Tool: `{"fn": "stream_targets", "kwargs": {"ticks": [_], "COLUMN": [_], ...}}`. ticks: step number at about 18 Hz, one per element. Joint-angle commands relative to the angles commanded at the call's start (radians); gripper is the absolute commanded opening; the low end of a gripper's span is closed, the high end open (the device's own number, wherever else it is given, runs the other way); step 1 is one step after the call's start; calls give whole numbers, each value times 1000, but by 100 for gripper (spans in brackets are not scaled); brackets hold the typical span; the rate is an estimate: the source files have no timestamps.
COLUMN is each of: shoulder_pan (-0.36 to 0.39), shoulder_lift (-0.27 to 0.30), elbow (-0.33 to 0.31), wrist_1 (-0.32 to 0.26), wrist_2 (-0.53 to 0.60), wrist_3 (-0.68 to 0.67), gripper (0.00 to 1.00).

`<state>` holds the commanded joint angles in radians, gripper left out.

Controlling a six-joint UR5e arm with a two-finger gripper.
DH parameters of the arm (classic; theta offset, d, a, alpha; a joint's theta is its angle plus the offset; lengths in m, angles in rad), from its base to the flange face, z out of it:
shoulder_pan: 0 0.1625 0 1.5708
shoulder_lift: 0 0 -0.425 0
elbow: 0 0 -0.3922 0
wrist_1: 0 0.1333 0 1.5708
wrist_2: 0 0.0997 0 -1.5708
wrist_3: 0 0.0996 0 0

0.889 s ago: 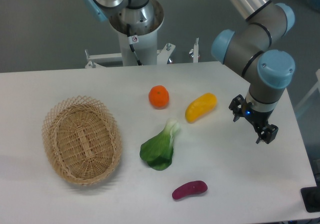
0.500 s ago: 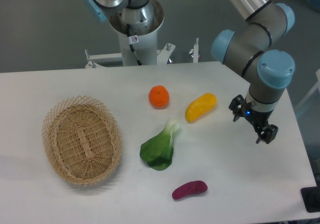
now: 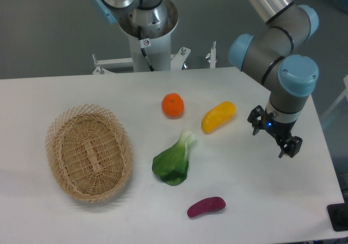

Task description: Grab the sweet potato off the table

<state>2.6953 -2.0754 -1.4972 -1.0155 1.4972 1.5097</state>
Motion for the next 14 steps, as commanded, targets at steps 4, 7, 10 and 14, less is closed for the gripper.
{"fn": "stream_targets", "kwargs": {"ticks": [4,7,10,14], "shoulder_pan": [-34,-41,-78,-118], "shoulder_lift": [-35,-49,-64,-84], "elbow": [2,5,6,9], "wrist_1": [44,75,83,86], "wrist_2": [0,0,2,3], "wrist_3": [-12,-12,-14,-14], "gripper": [100,100,100,100]}}
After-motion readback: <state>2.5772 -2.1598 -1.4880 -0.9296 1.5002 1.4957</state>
